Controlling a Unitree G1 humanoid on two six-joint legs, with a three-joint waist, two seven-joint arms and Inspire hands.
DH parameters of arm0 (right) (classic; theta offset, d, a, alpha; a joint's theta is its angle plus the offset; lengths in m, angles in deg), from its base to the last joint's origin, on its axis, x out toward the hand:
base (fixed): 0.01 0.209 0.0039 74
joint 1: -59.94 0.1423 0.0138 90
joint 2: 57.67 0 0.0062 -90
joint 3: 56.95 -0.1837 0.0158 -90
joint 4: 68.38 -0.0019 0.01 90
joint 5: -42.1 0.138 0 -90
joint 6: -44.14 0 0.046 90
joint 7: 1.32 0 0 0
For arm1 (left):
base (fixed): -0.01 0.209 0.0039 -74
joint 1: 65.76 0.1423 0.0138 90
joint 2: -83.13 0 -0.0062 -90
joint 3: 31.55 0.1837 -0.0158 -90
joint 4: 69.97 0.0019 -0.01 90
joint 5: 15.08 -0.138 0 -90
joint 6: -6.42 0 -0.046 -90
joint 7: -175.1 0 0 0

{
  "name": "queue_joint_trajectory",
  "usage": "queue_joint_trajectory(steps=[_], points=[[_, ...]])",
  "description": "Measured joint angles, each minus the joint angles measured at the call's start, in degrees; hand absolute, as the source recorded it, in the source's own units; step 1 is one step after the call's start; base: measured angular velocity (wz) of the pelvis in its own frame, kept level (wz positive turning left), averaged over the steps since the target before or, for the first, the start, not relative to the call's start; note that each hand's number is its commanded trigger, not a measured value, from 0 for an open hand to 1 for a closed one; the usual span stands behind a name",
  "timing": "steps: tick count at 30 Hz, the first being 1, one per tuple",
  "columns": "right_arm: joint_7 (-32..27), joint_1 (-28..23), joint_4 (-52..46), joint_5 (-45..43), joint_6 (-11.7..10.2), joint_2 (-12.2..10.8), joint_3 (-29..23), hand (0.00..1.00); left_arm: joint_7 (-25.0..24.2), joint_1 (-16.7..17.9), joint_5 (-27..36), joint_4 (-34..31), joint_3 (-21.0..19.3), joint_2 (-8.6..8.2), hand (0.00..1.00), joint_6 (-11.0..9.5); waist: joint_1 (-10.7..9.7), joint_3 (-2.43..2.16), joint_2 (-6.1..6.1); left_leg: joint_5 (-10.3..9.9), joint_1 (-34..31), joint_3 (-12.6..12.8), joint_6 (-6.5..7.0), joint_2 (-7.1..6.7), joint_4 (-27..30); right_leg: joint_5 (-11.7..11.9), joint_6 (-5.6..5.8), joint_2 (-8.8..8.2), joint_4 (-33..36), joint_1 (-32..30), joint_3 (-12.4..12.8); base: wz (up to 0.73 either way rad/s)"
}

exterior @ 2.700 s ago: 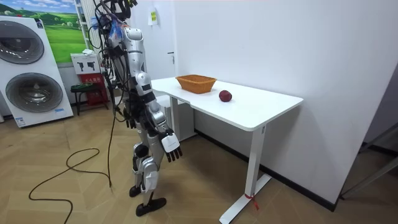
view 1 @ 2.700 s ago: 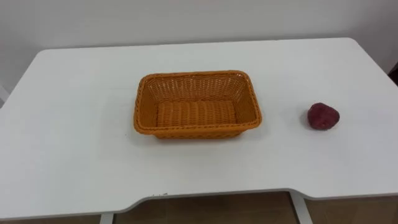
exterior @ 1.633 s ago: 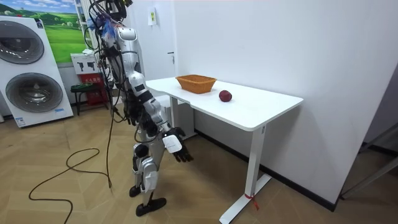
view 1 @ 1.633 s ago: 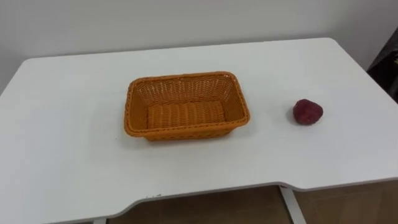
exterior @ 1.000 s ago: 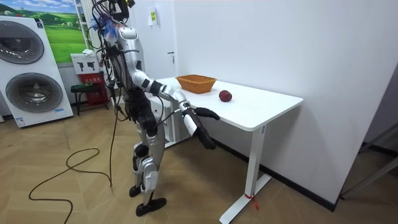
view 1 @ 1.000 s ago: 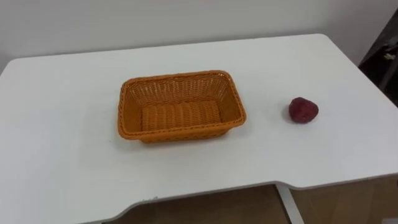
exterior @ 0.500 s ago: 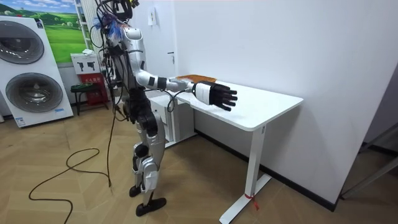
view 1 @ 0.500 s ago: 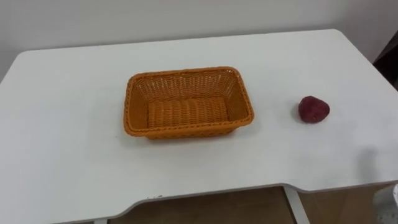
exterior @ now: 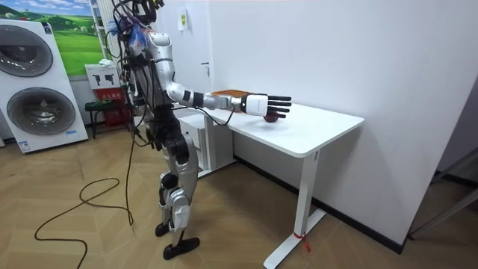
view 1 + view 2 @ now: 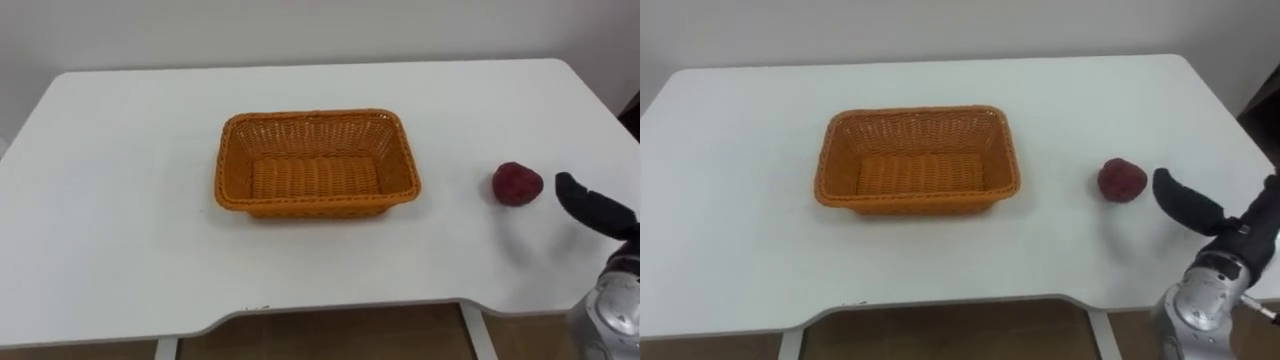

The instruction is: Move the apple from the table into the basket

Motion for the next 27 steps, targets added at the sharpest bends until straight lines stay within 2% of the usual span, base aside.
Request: queue_joint_trajectory(steps=[4,8,14,20,27], points=[[5.4,1.1,0.5,-0.1,1.0,0.3,0.1,0.0,-0.7,-0.1,-1.3,-0.2,0.0,0.22,0.0,0.0,0.0,0.34,-0.5,0.1,0.0,0.0,0.02,-0.03,0.1,0.0,0.0,-0.02,-0.1,0.0,0.0,0.0],[9.7,3.2,0.5,-1.5,1.0,1.1,0.1,0.0,-1.8,-0.2,-2.6,-0.8,0.0,0.65,0.0,0.0,0.0,0.61,-1.14,0.1,0.0,0.0,0.02,-0.03,0.2,0.0,0.0,-0.02,-0.4,0.3,0.0,0.0],[13.3,5.3,0.5,-2.7,1.0,3.1,1.7,0.0,-2.6,-0.2,-2.7,-0.8,0.0,0.71,0.0,0.0,0.1,0.42,-1.29,0.1,0.1,-0.1,0.02,-0.05,0.3,0.1,0.05,-0.01,-0.9,0.5,-0.1,0.0],[17.3,5.3,0.5,-3.6,1.0,3.1,2.7,0.0,-2.7,-0.2,-2.7,-0.8,0.1,0.73,0.0,0.0,0.2,0.28,-0.52,0.1,0.2,-0.2,0.02,-0.05,0.3,0.1,0.04,-0.03,-0.9,0.5,-0.1,0.0],[20.6,6.4,6.9,-3.3,1.3,3.8,2.8,0.0,-2.5,-0.3,-2.6,-0.8,0.2,0.7,0.0,0.1,0.2,0.38,-0.62,0.1,1.1,-0.7,0.02,-0.07,0.3,0.1,0.04,-0.4,-1.0,1.5,-1.0,0.02]])
